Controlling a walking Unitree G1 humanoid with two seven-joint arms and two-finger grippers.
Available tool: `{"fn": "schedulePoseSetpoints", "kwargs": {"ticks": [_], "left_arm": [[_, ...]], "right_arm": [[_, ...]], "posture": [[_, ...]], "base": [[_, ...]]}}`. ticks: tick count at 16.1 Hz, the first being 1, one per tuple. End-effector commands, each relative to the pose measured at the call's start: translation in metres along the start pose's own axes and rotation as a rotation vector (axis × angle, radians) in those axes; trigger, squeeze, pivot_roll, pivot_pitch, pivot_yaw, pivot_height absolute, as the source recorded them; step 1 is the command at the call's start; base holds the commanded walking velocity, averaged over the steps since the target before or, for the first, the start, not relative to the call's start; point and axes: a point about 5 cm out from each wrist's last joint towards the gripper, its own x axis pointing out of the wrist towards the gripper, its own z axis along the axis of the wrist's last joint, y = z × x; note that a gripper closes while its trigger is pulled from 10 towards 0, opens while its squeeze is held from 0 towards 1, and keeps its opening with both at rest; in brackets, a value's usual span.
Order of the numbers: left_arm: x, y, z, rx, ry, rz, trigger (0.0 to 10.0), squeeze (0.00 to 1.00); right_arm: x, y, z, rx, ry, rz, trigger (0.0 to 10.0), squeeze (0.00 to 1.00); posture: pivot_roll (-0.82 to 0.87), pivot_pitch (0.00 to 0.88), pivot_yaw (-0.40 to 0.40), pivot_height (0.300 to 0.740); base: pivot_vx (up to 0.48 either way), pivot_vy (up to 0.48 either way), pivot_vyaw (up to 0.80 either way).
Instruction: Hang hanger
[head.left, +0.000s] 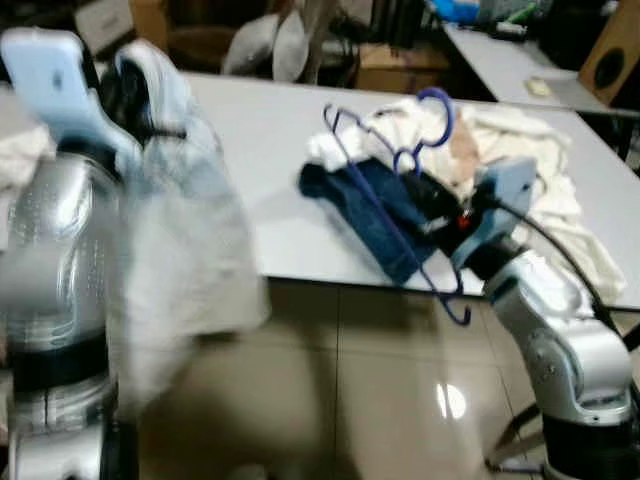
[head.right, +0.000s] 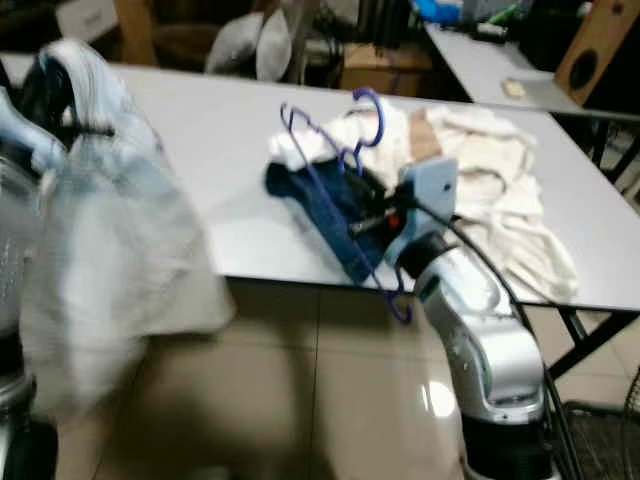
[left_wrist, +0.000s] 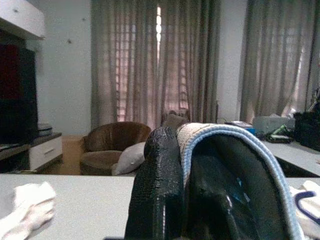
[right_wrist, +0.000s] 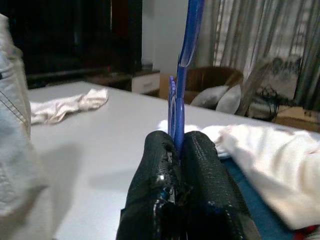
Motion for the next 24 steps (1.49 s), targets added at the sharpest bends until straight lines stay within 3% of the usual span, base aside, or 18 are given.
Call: {"fn": "schedulePoseSetpoints", "kwargs": {"ticks": [1,4,7,8,9,11,14,18,21,23,24], "left_arm": [[0.024,-0.006,0.027,0.030,-0.133,-0.067,10.0,0.00],[0.071,-0.009,0.041,0.018,-0.160,-0.110,10.0,0.00],[0.100,-0.023,0.059,0.056,-0.186,-0.171,10.0,0.00],[0.112,-0.027,0.073,0.054,-0.205,-0.182,10.0,0.00],[0.116,-0.028,0.078,0.054,-0.210,-0.189,10.0,0.00],[0.120,-0.031,0.081,0.054,-0.220,-0.201,10.0,0.00],[0.122,-0.031,0.072,0.081,-0.198,-0.191,10.0,0.00],[0.122,-0.030,0.059,0.102,-0.168,-0.184,10.0,0.00],[0.108,-0.032,0.005,0.157,-0.026,-0.251,10.0,0.00],[0.086,-0.031,-0.049,0.278,0.131,-0.307,10.0,0.00],[0.078,-0.029,-0.063,0.278,0.176,-0.319,10.0,0.00]], "right_arm": [[-0.002,-0.009,0.005,-0.008,-0.023,-0.032,10.0,0.00],[-0.001,-0.010,0.006,-0.008,-0.035,-0.046,10.0,0.00],[-0.002,-0.011,0.008,-0.004,-0.053,-0.065,10.0,0.00],[-0.003,-0.011,0.007,0.000,-0.056,-0.074,10.0,0.00],[-0.004,-0.010,0.007,0.000,-0.056,-0.078,10.0,0.00],[-0.006,-0.009,0.005,0.013,-0.056,-0.088,10.0,0.00],[-0.007,-0.006,0.002,0.021,-0.044,-0.097,10.0,0.00],[-0.006,-0.003,-0.002,0.019,-0.030,-0.101,10.0,0.00],[-0.008,-0.003,-0.002,0.017,-0.026,-0.104,10.0,0.00],[-0.009,-0.003,-0.002,0.017,-0.024,-0.106,10.0,0.00],[-0.009,-0.002,-0.002,0.017,-0.024,-0.106,10.0,0.00]], "posture": [[-0.01,0.000,-0.023,0.740],[-0.03,0.000,0.002,0.740],[-0.03,0.000,0.017,0.740],[-0.04,0.000,0.030,0.740],[-0.04,0.000,0.039,0.740],[-0.04,0.000,0.049,0.740],[-0.04,0.000,0.046,0.740],[-0.05,0.000,0.044,0.740],[-0.06,0.000,0.047,0.740],[-0.06,0.000,0.042,0.740],[-0.06,0.000,0.042,0.740]], "base": [[0.416,0.000,0.00],[0.419,0.000,0.00],[0.416,0.000,0.00],[0.416,0.000,0.00],[0.416,0.000,0.00],[0.416,0.000,0.00],[0.421,0.000,-0.68],[0.418,0.000,0.00],[0.115,0.000,0.00],[0.000,0.000,0.00],[0.000,0.000,0.00]]}}
